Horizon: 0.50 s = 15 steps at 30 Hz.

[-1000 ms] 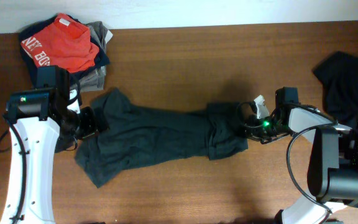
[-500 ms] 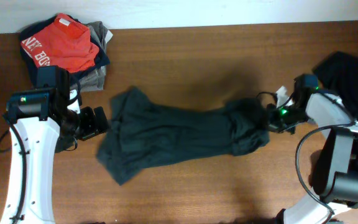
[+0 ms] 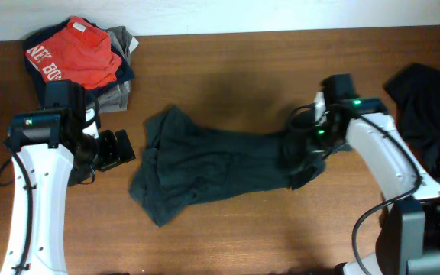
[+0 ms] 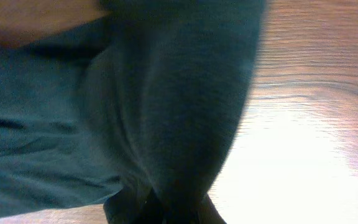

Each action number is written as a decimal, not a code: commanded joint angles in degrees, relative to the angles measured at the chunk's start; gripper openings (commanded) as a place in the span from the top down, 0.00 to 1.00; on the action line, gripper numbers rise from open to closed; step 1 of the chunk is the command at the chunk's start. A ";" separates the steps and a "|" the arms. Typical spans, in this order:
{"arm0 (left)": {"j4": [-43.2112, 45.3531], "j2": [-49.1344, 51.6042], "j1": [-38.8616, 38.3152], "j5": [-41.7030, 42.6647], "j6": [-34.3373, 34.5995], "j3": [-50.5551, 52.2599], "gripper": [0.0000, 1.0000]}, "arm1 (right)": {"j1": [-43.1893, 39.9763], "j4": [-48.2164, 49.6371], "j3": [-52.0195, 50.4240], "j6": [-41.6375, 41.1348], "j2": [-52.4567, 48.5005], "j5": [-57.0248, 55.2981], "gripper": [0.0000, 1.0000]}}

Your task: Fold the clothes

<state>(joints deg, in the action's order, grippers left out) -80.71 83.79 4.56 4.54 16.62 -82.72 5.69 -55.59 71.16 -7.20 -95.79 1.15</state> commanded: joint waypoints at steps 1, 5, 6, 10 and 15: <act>0.13 -0.24 -0.17 0.22 -0.87 0.28 0.01 | 5.55 0.13 1.11 -1.53 0.72 -3.65 0.96; 0.04 -0.24 -0.17 0.24 -0.87 0.28 0.01 | 11.15 1.46 1.11 -4.28 -0.50 -6.21 0.96; -0.02 -0.24 -0.17 0.22 -0.87 0.28 0.01 | 12.13 1.88 1.11 -4.28 -0.83 -6.19 0.96; -0.13 -0.24 -0.17 0.22 -0.90 0.28 0.01 | 15.96 3.39 1.11 -5.35 -1.90 -6.12 0.96; -0.13 -0.24 -0.17 0.22 -0.90 0.28 0.01 | 19.21 4.92 1.07 -5.33 -2.25 -6.14 0.96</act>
<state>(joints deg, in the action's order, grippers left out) -80.75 83.79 4.56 4.54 16.62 -82.72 22.68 -51.68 71.16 -11.49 -97.58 -3.88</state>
